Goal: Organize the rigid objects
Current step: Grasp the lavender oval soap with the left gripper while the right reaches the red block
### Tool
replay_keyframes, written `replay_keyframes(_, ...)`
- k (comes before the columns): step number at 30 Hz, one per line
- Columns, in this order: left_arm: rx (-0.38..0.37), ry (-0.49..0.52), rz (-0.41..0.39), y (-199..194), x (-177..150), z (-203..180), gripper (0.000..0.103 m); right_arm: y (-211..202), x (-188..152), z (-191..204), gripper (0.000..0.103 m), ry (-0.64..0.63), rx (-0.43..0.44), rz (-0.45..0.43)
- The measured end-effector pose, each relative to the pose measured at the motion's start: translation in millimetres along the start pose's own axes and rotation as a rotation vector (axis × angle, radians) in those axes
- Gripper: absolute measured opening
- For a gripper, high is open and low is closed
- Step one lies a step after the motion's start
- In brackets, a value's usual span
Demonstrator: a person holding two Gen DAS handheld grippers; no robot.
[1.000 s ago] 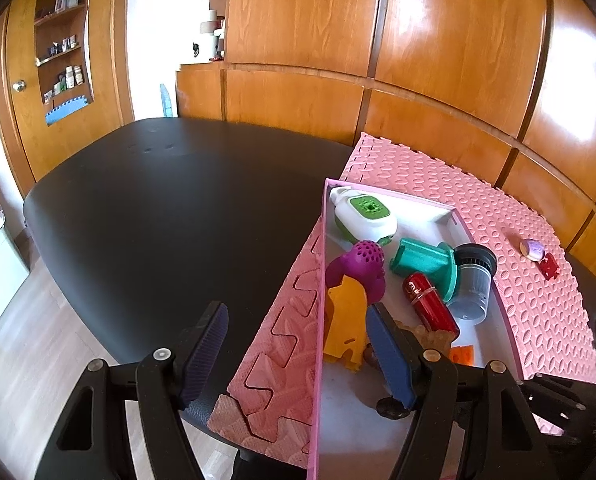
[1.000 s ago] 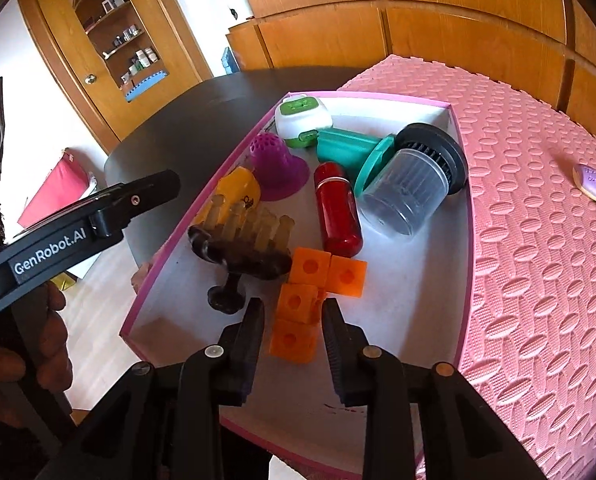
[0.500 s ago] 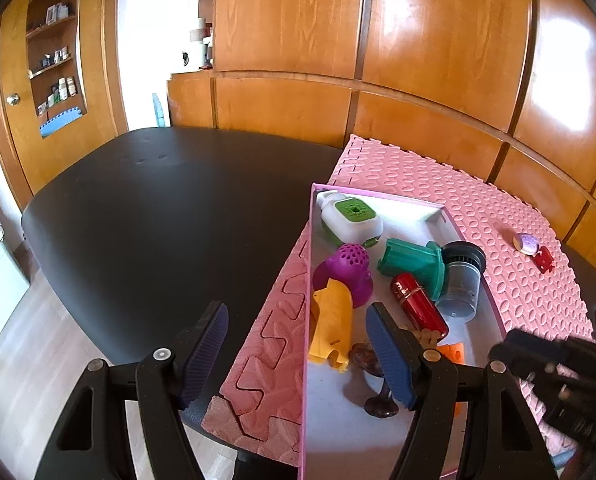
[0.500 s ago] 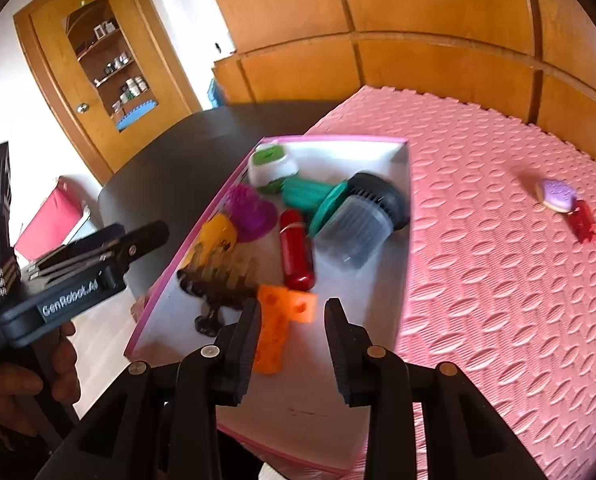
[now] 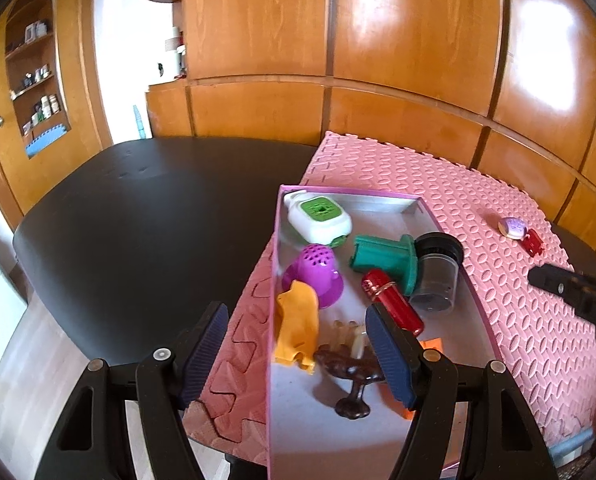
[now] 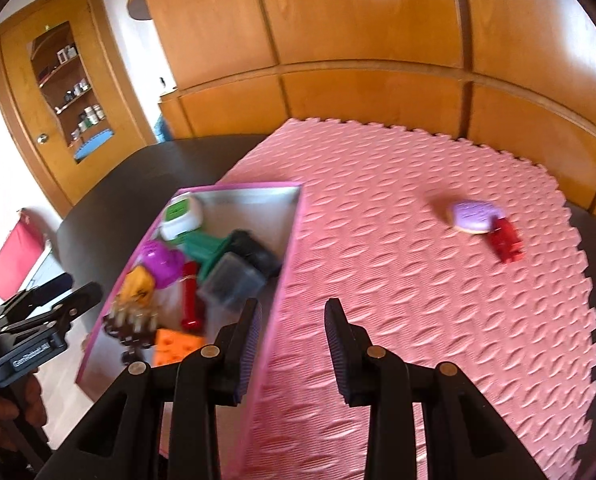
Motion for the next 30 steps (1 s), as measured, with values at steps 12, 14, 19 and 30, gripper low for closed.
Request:
replay_keyframes(12, -0.067, 0.099, 0.004, 3, 19, -51, 0.072, -2, -3, -126, 0.032, 0.122, -0.254, -0.007)
replay_keyframes(14, -0.093, 0.118, 0.008, 5, 24, -65, 0.072, -2, -16, -154, 0.032, 0.207, -0.28, -0.008)
replay_keyframes(19, -0.17, 0.161, 0.048, 17, 36, -111, 0.072, -4, -34, -200, 0.032, 0.434, -0.3, 0.003)
replay_keyframes(30, -0.252, 0.345, 0.111, 71, 47, -228, 0.075, -8, -36, -212, 0.032, 0.521, -0.275, -0.001)
Point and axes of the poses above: each gripper's, at about its wrist camera, not at the fingertips, and y roughly the way its jaws point, z to its left, x to its top, the point moved 2 cm from there along y, roughly the way its jaws point, and after that the axes turned 5 degrees about -y, right-handed, at the moved point
